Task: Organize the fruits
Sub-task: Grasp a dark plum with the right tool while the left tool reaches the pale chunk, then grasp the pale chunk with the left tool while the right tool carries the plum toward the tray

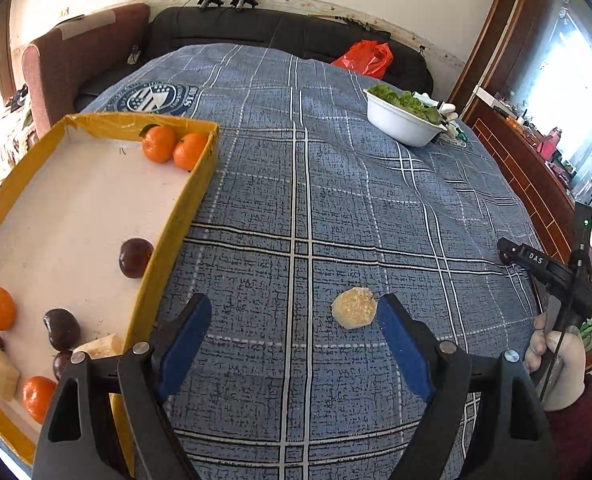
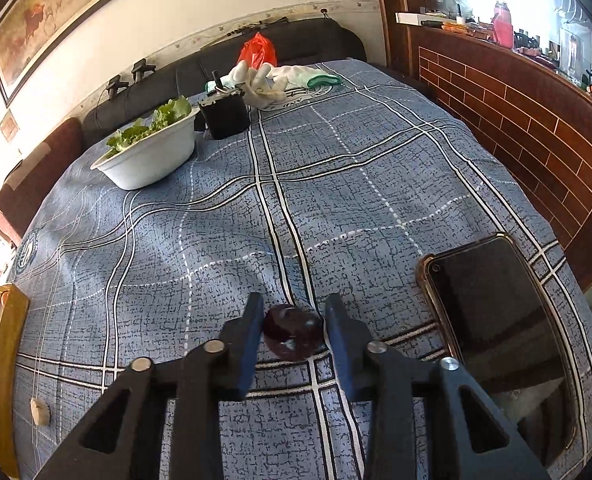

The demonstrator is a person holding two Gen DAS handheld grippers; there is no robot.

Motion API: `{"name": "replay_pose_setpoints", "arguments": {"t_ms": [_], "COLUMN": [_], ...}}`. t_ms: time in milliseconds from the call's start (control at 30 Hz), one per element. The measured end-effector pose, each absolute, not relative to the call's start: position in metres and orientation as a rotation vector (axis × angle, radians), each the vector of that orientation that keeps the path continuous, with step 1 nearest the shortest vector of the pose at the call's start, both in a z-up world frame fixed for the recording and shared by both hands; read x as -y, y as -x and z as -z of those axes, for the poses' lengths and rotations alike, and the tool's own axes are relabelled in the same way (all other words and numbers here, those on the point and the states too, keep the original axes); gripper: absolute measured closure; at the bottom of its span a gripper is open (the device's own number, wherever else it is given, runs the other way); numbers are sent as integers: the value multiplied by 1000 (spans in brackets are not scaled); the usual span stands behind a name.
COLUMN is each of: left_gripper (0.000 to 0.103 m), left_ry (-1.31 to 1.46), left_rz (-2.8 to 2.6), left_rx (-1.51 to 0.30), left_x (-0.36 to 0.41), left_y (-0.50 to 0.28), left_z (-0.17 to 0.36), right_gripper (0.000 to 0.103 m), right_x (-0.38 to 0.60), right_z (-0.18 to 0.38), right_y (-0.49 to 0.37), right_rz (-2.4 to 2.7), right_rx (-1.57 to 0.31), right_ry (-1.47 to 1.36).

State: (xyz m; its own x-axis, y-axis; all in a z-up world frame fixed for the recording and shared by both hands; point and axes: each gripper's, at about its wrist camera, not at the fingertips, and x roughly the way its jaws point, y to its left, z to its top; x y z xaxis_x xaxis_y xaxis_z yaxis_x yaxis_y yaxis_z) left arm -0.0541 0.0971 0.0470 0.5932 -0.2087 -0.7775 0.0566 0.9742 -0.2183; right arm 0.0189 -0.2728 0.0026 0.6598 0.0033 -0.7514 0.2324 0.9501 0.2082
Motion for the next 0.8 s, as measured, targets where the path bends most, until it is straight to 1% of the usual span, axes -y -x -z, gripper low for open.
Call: {"name": "replay_pose_setpoints", "arguments": {"t_ms": [233, 400, 567, 667, 733, 767, 800], "left_gripper": [19, 19, 20, 21, 27, 38, 51], "left_ry": [210, 112, -49, -76, -85, -88, -87], "left_rz": [172, 187, 215, 230, 233, 235, 244], "left_rx": [-950, -936, -905, -915, -929, -946, -969], "left_x": [-96, -74, -41, -33, -31, -31, -29], "left_y": [48, 45, 42, 36, 32, 30, 27], "left_z": [-31, -26, -23, -20, -18, -15, -12], "right_gripper": [73, 73, 73, 73, 73, 73, 73], "right_x": [276, 266, 259, 257, 256, 256, 255], "right_z": [-4, -7, -9, -11, -12, -12, -12], "right_y": [-13, -11, -9, -8, -7, -7, -7], "right_rz": [86, 37, -12, -37, -49, -53, -55], "right_rx": [-808, -800, -797, -788, -784, -783, -784], "right_ry": [-330, -308, -310, -319, -323, -325, -327]}}
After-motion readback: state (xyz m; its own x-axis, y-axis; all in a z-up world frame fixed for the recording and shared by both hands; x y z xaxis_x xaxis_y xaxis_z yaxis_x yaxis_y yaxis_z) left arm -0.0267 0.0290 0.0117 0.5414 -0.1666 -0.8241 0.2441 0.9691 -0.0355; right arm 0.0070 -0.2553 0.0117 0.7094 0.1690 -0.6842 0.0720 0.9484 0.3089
